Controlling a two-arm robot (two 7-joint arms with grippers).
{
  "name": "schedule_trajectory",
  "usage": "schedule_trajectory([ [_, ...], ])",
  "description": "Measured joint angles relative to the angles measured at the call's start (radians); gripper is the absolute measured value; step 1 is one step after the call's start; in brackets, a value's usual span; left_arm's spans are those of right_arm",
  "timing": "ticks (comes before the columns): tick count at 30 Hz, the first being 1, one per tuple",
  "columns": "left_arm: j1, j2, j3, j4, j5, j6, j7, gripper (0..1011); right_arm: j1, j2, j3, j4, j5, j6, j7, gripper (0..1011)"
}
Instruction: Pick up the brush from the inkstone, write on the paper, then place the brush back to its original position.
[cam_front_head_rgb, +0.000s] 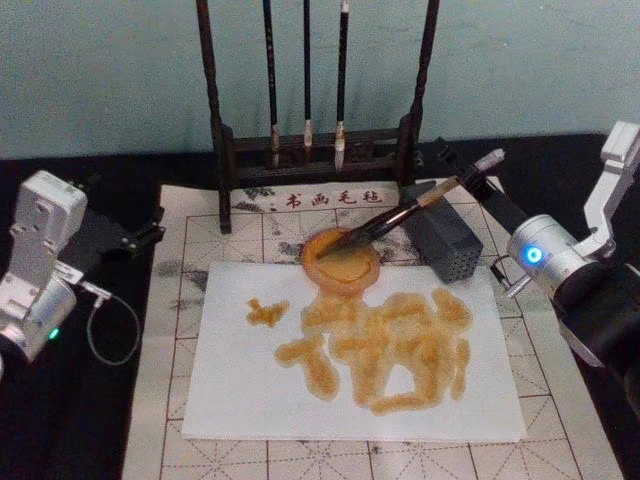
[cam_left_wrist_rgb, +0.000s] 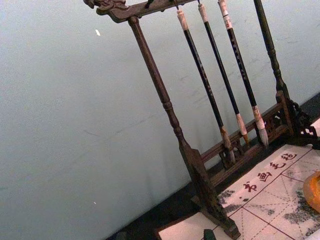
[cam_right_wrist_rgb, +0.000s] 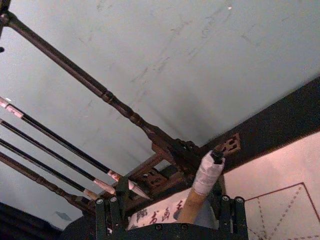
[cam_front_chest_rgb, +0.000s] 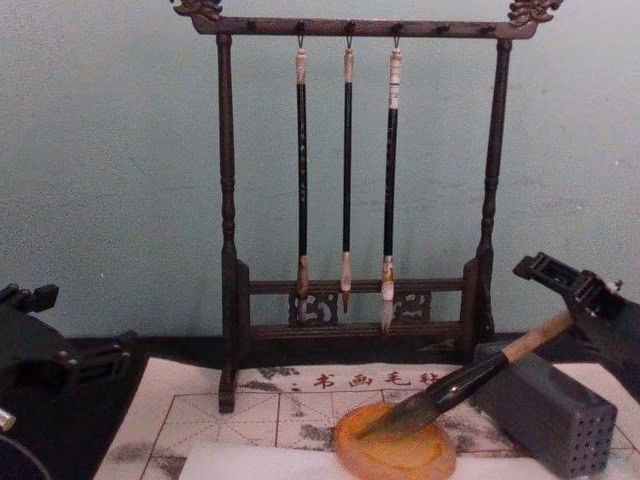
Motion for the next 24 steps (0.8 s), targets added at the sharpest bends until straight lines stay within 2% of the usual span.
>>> schedule_trajectory([
  [13, 0.0, 0.0, 0.0, 0.0, 0.0, 0.0, 0.0, 1001, -0.023, 0.011, 0.007, -0.026, 0.003, 0.015, -0.017, 1003],
  [24, 0.0, 0.0, 0.0, 0.0, 0.0, 0.0, 0.0, 1001, -0.095, 0.047, 0.022, -0.118, 0.051, 0.036, -0.056, 1003],
])
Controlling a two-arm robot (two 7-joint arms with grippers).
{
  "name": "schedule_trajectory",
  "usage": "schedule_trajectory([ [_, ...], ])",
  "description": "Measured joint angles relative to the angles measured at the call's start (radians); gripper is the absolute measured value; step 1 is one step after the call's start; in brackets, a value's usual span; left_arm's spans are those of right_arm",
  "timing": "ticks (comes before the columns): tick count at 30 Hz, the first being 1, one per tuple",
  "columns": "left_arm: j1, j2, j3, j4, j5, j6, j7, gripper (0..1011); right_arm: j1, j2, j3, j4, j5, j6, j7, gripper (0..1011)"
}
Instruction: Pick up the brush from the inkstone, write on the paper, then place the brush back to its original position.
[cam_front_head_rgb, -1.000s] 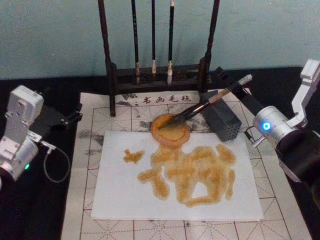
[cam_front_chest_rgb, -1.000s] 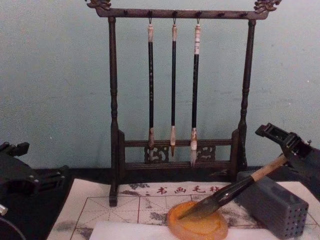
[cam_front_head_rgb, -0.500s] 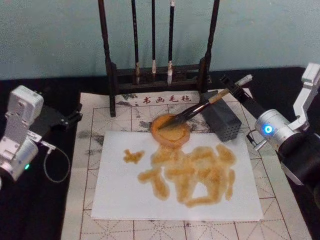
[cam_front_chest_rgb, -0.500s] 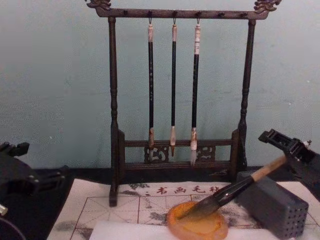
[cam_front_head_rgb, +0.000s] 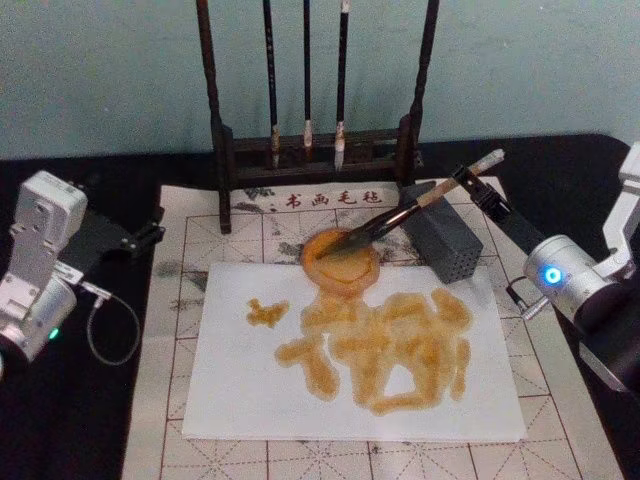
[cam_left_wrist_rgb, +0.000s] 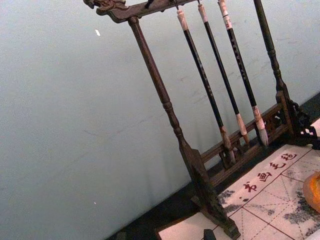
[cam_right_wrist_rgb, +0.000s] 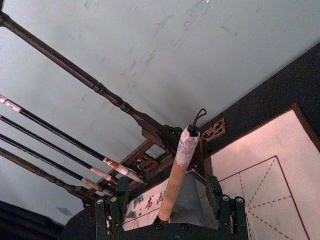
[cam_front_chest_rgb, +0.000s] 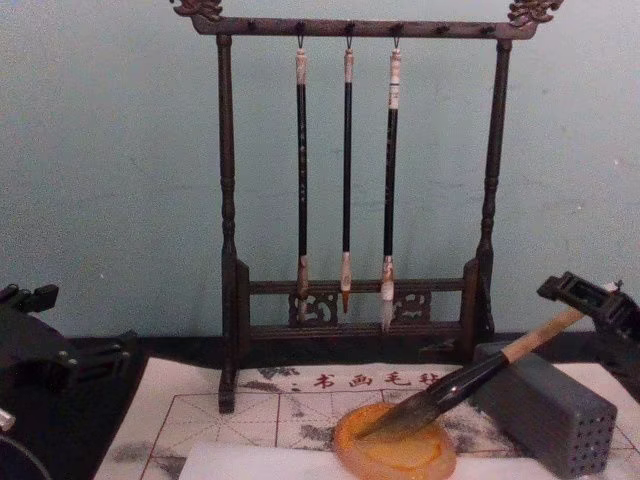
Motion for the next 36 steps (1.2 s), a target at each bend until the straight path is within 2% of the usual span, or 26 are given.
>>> schedule_trajectory([
  [12, 0.0, 0.0, 0.0, 0.0, 0.0, 0.0, 0.0, 1001, -0.106, 0.063, 0.014, -0.163, 0.063, 0.003, -0.04, 1003],
  [16, 0.0, 0.0, 0.0, 0.0, 0.0, 0.0, 0.0, 1001, -0.122, 0.08, 0.006, -0.194, 0.058, -0.009, -0.043, 1002],
  [18, 0.0, 0.0, 0.0, 0.0, 0.0, 0.0, 0.0, 1001, -0.134, 0.103, -0.012, -0.223, 0.028, -0.029, -0.042, 1003],
  [19, 0.0, 0.0, 0.0, 0.0, 0.0, 0.0, 0.0, 1001, -0.134, 0.103, -0.012, -0.223, 0.028, -0.029, -0.042, 1002],
  [24, 0.0, 0.0, 0.0, 0.0, 0.0, 0.0, 0.0, 1001, -0.143, 0.141, -0.058, -0.259, -0.085, -0.078, -0.031, 1003],
  [25, 0.0, 0.0, 0.0, 0.0, 0.0, 0.0, 0.0, 1001, -0.144, 0.148, -0.068, -0.265, -0.122, -0.092, -0.028, 1003],
  [27, 0.0, 0.0, 0.0, 0.0, 0.0, 0.0, 0.0, 1001, -0.145, 0.156, -0.08, -0.27, -0.166, -0.109, -0.026, 1002],
  [28, 0.0, 0.0, 0.0, 0.0, 0.0, 0.0, 0.0, 1001, -0.145, 0.162, -0.091, -0.274, -0.209, -0.123, -0.027, 1002],
  [30, 0.0, 0.0, 0.0, 0.0, 0.0, 0.0, 0.0, 1001, -0.145, 0.167, -0.103, -0.277, -0.251, -0.138, -0.031, 1003],
  [31, 0.0, 0.0, 0.0, 0.0, 0.0, 0.0, 0.0, 1001, -0.145, 0.167, -0.103, -0.277, -0.251, -0.138, -0.031, 1003],
  [32, 0.0, 0.0, 0.0, 0.0, 0.0, 0.0, 0.0, 1001, -0.143, 0.174, -0.12, -0.279, -0.315, -0.158, -0.041, 1003],
  [33, 0.0, 0.0, 0.0, 0.0, 0.0, 0.0, 0.0, 1001, -0.143, 0.175, -0.125, -0.279, -0.333, -0.163, -0.043, 1002],
  [36, 0.0, 0.0, 0.0, 0.0, 0.0, 0.0, 0.0, 1001, -0.136, 0.187, -0.161, -0.277, -0.45, -0.195, -0.058, 1002],
])
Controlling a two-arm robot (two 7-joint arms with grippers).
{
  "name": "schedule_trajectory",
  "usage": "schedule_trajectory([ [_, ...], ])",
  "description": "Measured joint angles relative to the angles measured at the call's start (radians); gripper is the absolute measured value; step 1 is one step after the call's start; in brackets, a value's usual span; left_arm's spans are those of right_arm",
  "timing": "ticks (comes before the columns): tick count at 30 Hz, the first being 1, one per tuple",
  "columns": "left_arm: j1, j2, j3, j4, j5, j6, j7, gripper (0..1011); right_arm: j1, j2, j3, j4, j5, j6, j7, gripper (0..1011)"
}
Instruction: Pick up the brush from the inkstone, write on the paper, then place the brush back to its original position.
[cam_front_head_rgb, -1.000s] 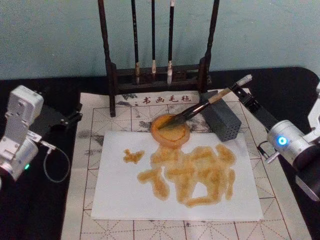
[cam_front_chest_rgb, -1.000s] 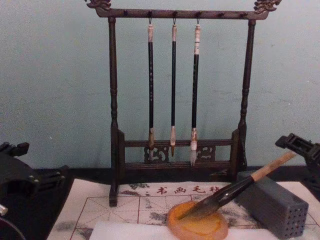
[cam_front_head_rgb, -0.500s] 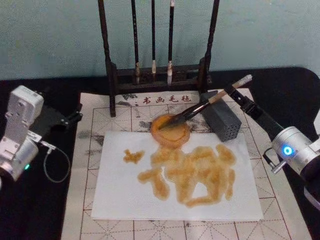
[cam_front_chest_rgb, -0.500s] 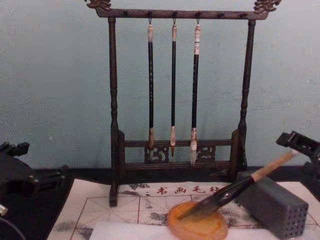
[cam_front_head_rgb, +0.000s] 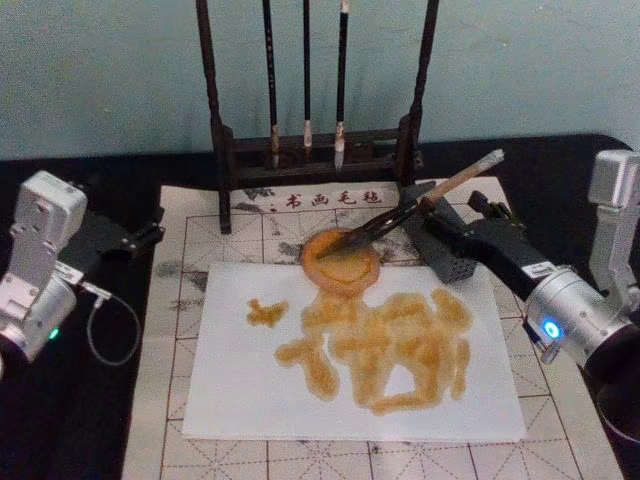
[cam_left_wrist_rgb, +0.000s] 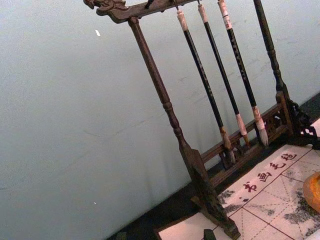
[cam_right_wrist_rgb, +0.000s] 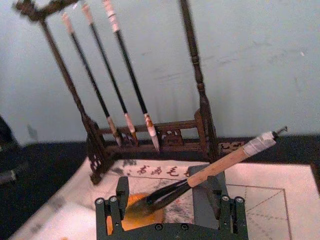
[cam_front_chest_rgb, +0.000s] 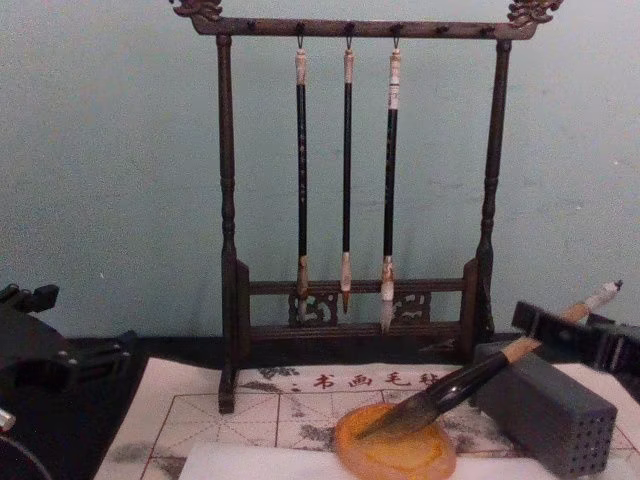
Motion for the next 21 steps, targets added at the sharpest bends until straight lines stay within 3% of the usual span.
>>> schedule_trajectory([
  [1, 0.0, 0.0, 0.0, 0.0, 0.0, 0.0, 0.0, 1001, 0.0, 0.0, 0.0, 0.0, 0.0, 0.0, 0.0, 1002],
  [4, 0.0, 0.0, 0.0, 0.0, 0.0, 0.0, 0.0, 1001, 0.008, 0.003, -0.026, 0.01, -0.093, -0.022, -0.021, 1003],
  [12, 0.0, 0.0, 0.0, 0.0, 0.0, 0.0, 0.0, 1001, 0.024, 0.0, -0.059, 0.041, -0.234, -0.045, -0.053, 1003],
  [17, 0.0, 0.0, 0.0, 0.0, 0.0, 0.0, 0.0, 1001, 0.029, -0.004, -0.071, 0.057, -0.303, -0.054, -0.065, 1003],
  [21, 0.0, 0.0, 0.0, 0.0, 0.0, 0.0, 0.0, 1001, 0.029, -0.007, -0.072, 0.063, -0.325, -0.057, -0.069, 1003],
])
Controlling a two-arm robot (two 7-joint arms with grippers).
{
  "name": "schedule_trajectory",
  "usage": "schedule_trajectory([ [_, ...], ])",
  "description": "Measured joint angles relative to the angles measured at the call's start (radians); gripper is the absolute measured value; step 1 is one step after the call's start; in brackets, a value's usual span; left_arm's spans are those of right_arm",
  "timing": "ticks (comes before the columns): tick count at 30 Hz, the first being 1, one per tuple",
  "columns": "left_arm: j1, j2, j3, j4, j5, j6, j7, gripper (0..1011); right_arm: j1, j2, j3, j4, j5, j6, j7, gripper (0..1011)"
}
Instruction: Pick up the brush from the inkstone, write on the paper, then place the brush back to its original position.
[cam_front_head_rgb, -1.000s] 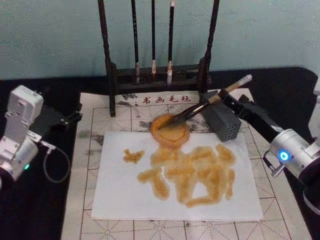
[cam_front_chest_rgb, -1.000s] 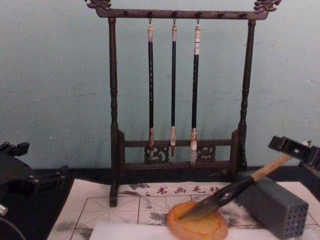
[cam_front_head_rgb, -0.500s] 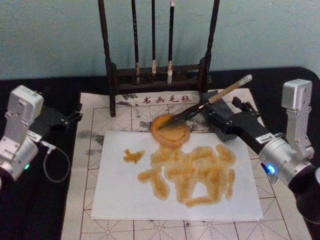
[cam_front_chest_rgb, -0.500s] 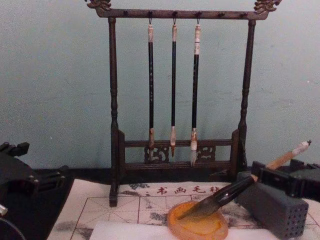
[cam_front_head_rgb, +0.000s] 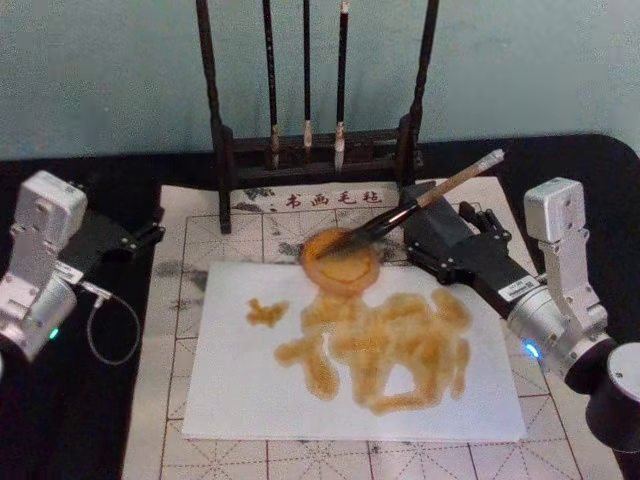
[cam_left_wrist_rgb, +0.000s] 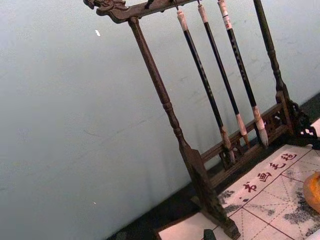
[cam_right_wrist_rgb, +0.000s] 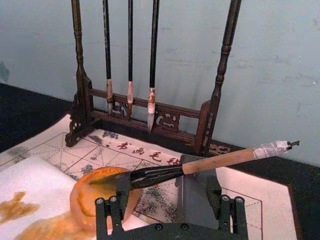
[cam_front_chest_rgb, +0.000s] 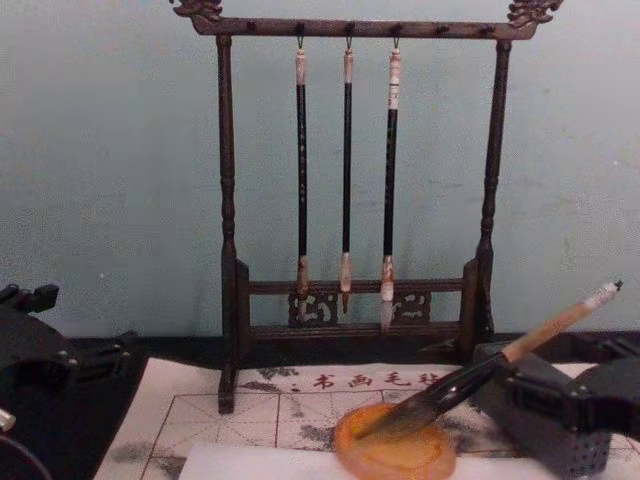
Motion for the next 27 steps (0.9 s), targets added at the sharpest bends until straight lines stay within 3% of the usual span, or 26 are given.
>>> schedule_trajectory([
  [27, 0.0, 0.0, 0.0, 0.0, 0.0, 0.0, 0.0, 1001, 0.0, -0.001, 0.0, 0.002, -0.005, -0.001, -0.001, 1002],
])
